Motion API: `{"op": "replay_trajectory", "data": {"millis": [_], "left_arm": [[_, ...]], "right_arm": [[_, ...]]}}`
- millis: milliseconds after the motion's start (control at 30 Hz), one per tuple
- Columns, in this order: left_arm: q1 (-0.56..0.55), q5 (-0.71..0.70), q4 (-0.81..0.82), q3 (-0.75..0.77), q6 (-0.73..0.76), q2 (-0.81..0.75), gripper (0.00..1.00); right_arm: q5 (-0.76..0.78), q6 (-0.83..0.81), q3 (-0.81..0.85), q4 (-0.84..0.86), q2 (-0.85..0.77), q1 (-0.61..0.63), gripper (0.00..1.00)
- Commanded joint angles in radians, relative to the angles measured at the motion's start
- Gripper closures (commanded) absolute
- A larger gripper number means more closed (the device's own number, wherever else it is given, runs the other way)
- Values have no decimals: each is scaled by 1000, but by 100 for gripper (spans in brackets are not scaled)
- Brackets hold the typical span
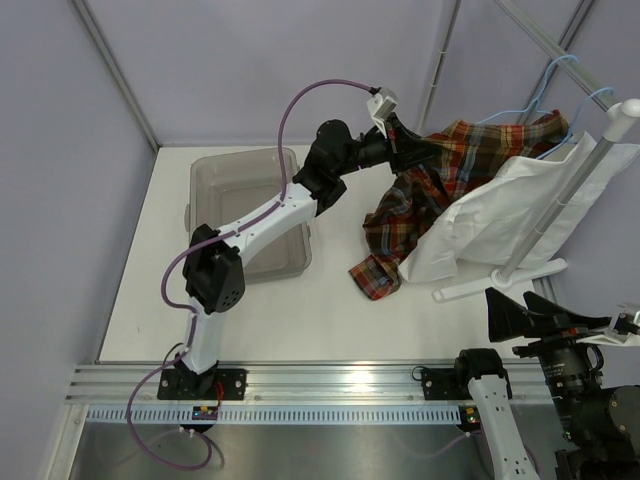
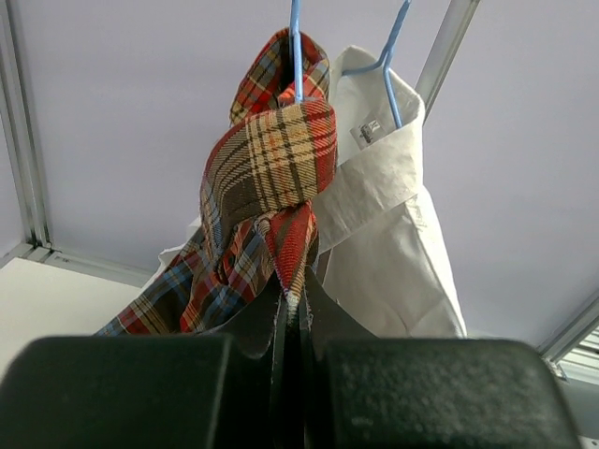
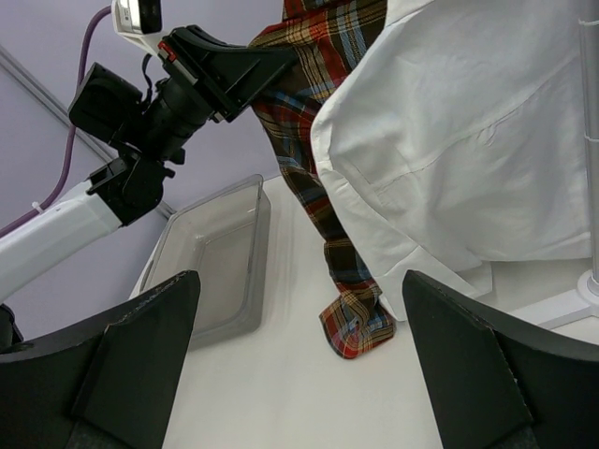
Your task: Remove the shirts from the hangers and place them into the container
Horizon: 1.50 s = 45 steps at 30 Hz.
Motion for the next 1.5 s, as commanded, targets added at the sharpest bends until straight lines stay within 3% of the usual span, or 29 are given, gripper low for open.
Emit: {"op": "replay_trajectory", "data": {"millis": [0, 267, 700, 933, 1100, 1467], "left_arm": [[-4, -44, 148, 5, -12, -96, 100], [3, -27, 233, 54, -98, -85, 100], [19, -52, 210, 168, -123, -68, 100], [65, -46, 268, 76, -152, -131, 100], [86, -38, 277, -72, -117, -243, 100], [102, -46, 150, -299, 3, -482, 100]], "right_arm": [[-30, -26, 9, 3, 5, -4, 0], [-28, -37, 26, -1, 14, -3, 1], [-33, -38, 25, 0, 20, -3, 1], [-36, -38, 3, 7, 16, -3, 1], [-45, -29, -29, 31, 9, -4, 1], [-146, -55, -69, 120, 100, -4, 1]]}}
